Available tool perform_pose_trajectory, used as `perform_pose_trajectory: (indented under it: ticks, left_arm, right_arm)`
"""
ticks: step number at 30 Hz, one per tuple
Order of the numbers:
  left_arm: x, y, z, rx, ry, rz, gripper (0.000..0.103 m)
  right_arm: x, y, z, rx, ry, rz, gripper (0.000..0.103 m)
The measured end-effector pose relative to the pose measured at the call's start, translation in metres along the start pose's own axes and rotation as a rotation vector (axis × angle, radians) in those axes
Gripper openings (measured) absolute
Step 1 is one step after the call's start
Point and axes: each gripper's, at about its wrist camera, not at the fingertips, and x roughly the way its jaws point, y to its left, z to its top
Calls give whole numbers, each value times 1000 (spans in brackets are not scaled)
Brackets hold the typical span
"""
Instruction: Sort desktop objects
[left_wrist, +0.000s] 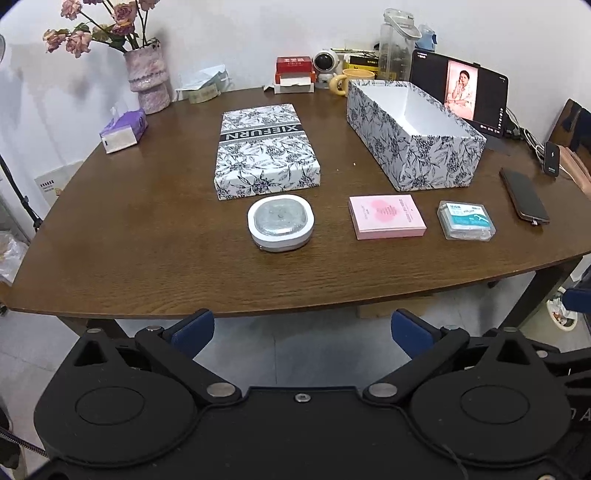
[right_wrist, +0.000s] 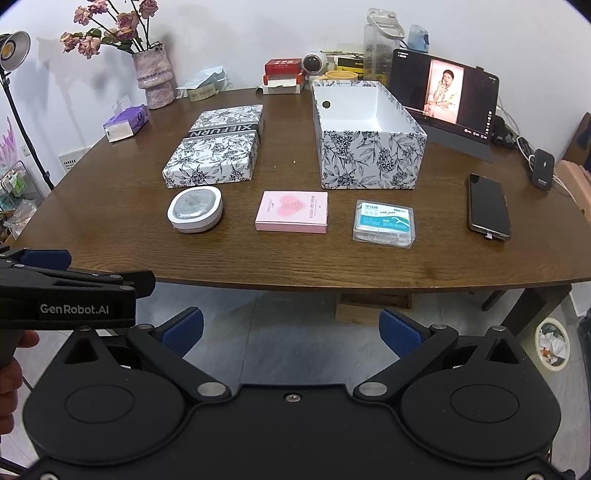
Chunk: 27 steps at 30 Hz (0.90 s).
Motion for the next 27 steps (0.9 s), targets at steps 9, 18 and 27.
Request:
perform_pose_trajectory:
  ticks: [9, 18, 27]
  left_arm:
    - [5, 6, 1, -32, 17, -20, 103]
    - [10, 11, 0, -53, 35, -3, 103]
    - [14, 11, 2, -60, 54, -1, 103]
  right_arm:
    - [-1, 3, 1, -29, -20, -3, 103]
    - [1, 1, 2, -32, -18, -3, 103]
    - [3, -2, 2, -33, -15, -2, 103]
